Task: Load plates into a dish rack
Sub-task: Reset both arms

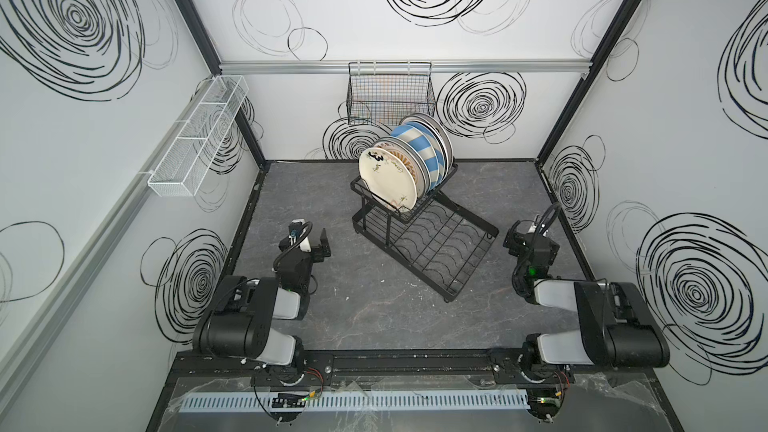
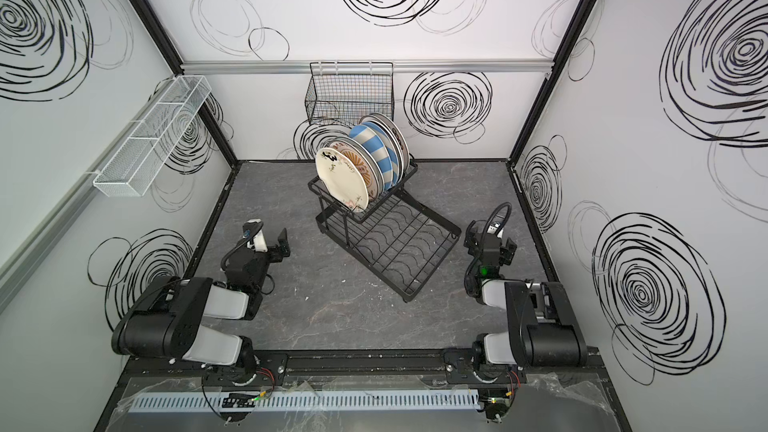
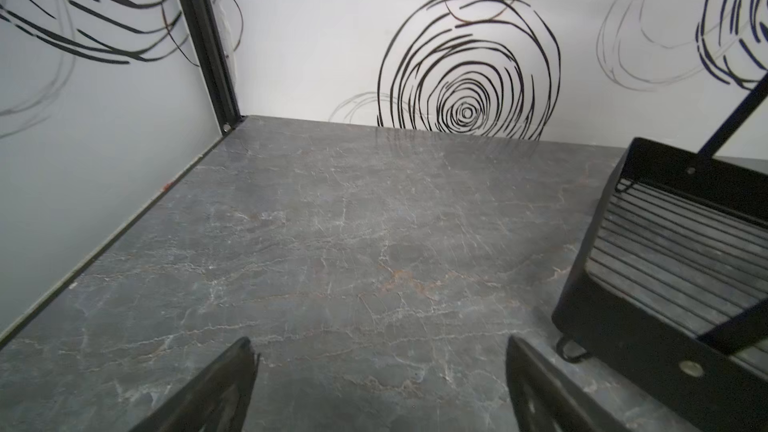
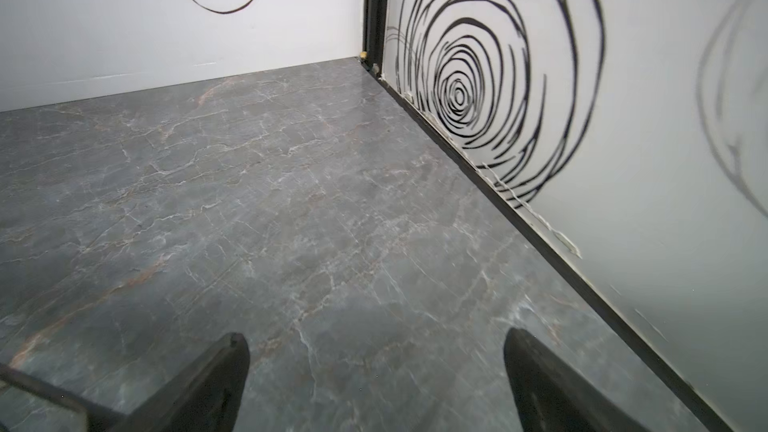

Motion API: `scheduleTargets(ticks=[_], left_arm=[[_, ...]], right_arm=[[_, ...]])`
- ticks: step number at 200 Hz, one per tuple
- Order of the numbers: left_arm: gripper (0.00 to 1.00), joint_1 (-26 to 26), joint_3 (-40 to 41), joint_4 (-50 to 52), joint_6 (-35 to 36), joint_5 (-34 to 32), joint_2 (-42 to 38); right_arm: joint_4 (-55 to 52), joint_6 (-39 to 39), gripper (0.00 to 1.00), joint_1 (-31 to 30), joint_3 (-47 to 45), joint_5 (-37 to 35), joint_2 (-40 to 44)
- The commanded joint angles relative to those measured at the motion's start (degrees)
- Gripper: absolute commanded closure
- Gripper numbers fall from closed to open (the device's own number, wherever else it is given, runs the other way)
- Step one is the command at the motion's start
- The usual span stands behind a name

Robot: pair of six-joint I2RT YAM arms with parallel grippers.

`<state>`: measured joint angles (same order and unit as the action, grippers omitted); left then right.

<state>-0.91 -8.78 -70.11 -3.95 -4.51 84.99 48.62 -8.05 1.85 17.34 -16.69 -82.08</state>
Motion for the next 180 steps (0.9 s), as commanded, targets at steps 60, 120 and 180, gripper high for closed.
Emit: scheduleTargets(ticks=[60, 120, 180], left_arm=[[0.04, -0.7, -1.9, -8.4, 2.6, 3.0, 0.6], [0.04, -0.7, -1.9, -8.6, 2.5, 3.0, 0.6], [0.04, -0.7, -1.9, -8.5, 2.6, 2.9, 0.6]], right_arm=[[23.2, 5.9, 0.00, -0.3, -6.5, 13.5, -3.3], [18.0, 4.2, 0.00, 0.2, -4.6, 13.7, -2.5], [18.0, 4.3, 0.00, 0.2, -4.5, 13.8, -2.6]])
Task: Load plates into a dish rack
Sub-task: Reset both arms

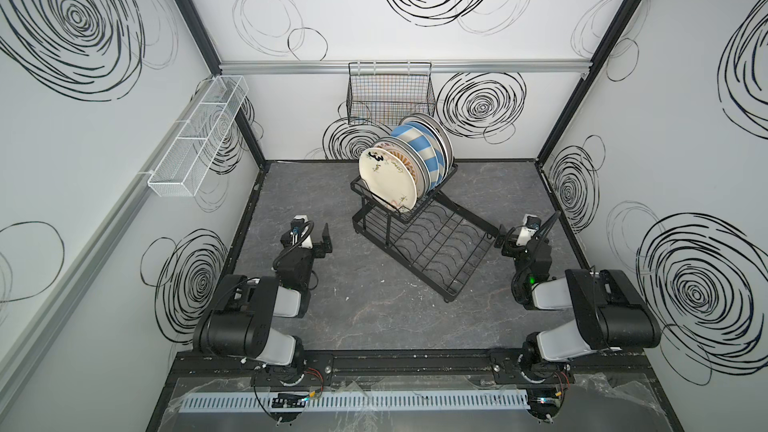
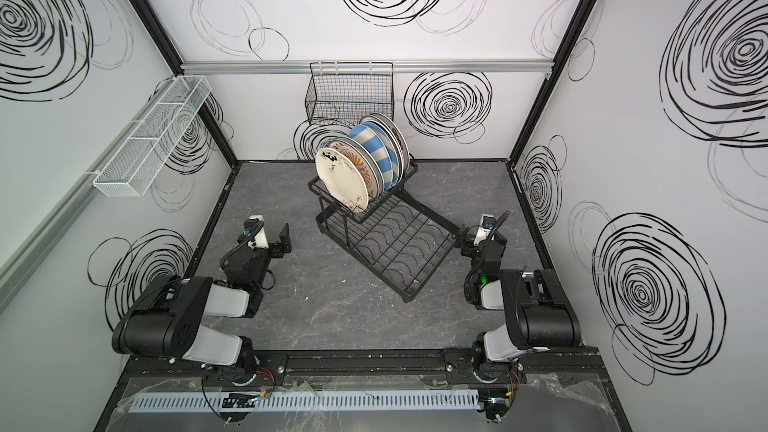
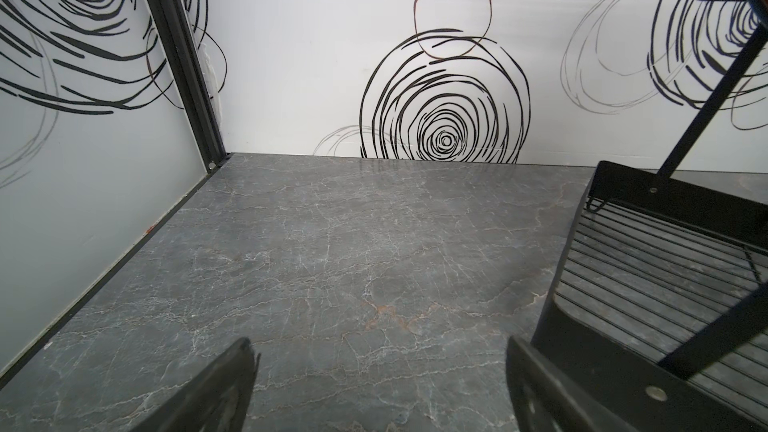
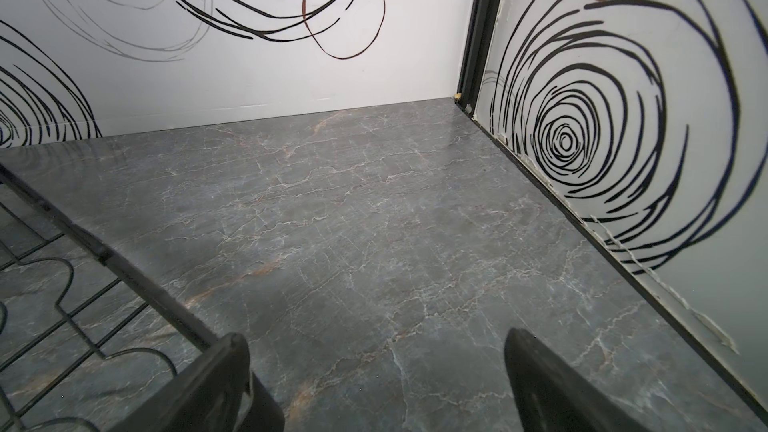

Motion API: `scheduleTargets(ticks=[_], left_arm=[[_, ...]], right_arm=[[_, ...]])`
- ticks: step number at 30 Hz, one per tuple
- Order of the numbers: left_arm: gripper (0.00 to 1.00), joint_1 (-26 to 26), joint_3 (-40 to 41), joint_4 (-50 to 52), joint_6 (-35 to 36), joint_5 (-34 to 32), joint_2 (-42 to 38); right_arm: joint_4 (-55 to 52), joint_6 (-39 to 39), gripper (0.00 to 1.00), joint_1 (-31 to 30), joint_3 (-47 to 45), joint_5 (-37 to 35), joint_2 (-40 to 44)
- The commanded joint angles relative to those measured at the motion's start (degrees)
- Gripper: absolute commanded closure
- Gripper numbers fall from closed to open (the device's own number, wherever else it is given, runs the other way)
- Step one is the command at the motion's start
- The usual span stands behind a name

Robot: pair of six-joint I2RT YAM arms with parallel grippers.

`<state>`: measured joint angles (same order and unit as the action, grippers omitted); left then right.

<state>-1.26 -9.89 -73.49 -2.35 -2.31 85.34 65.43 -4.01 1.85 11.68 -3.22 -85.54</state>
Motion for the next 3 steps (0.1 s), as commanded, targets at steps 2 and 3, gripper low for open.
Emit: scheduleTargets(ticks=[2, 3], left_arm=[[0.04, -0.3, -0.8, -5.1, 1.0, 0.7, 0.3], [0.04, -0.3, -0.8, -5.1, 1.0, 0.8, 0.3]], right_arm=[[1.3, 0.2, 0.00, 0.2, 1.1, 0.2, 0.9], [1.4, 0.2, 0.00, 0.2, 1.0, 0.3, 1.0]])
